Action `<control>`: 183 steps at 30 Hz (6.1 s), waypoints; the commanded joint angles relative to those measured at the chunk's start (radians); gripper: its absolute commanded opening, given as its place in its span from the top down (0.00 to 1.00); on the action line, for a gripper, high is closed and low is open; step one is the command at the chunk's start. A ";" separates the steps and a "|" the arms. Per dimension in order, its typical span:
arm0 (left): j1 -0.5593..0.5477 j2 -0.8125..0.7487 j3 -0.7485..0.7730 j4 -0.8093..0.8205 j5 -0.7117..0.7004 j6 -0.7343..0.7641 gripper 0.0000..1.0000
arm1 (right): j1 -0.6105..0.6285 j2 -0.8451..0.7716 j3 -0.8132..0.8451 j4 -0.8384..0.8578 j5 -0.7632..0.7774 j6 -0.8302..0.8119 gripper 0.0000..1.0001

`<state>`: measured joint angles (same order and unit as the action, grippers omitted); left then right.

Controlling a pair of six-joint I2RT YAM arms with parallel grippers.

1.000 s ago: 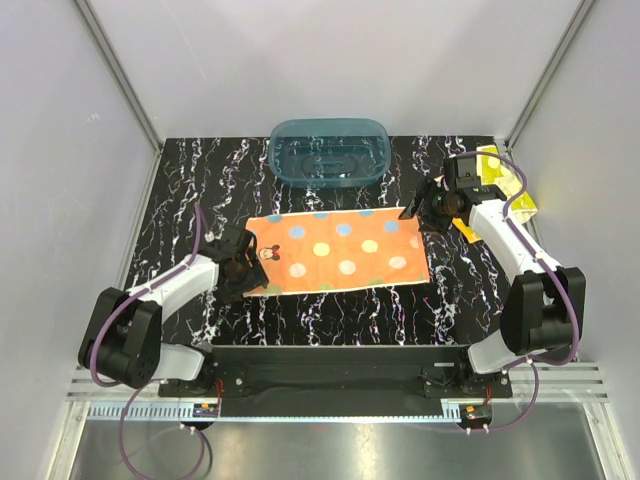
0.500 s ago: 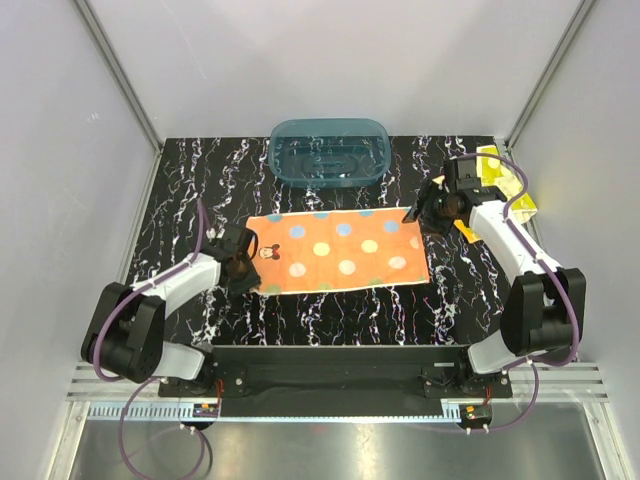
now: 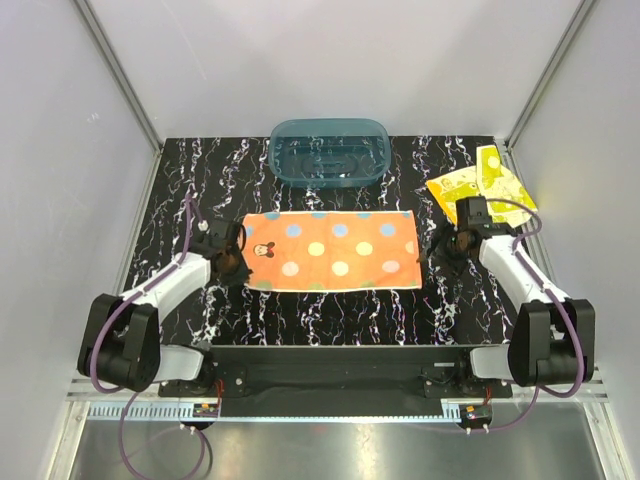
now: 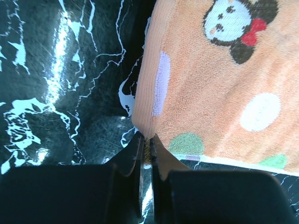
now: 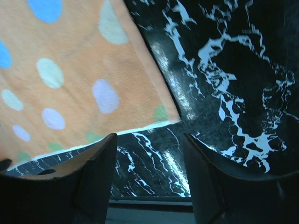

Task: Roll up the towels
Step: Fold the towel

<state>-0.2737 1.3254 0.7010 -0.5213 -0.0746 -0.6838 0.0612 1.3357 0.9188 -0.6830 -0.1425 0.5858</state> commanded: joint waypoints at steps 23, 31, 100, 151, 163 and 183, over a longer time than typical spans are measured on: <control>0.042 -0.020 -0.009 0.073 0.110 0.070 0.98 | 0.034 0.146 -0.172 0.155 -0.052 0.063 0.52; 0.044 -0.017 -0.012 0.083 0.130 0.069 1.00 | 0.034 0.166 -0.173 0.181 -0.066 0.043 0.76; 0.041 0.440 0.755 -0.411 0.087 0.265 1.00 | -0.040 0.233 0.268 0.016 -0.009 -0.076 1.00; 0.067 0.201 0.641 -0.238 0.068 0.248 0.04 | 0.126 0.186 0.322 0.088 -0.193 -0.066 0.53; 0.048 0.348 0.462 -0.046 0.334 0.201 0.31 | 0.134 0.381 0.197 0.129 -0.266 -0.040 0.84; 0.153 0.208 0.300 -0.092 0.250 0.148 0.42 | -0.103 0.249 0.093 0.010 -0.172 -0.079 0.63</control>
<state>-0.0963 1.6768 0.9710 -0.5484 0.2317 -0.5316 -0.0422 1.6863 0.9615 -0.6182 -0.3420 0.5453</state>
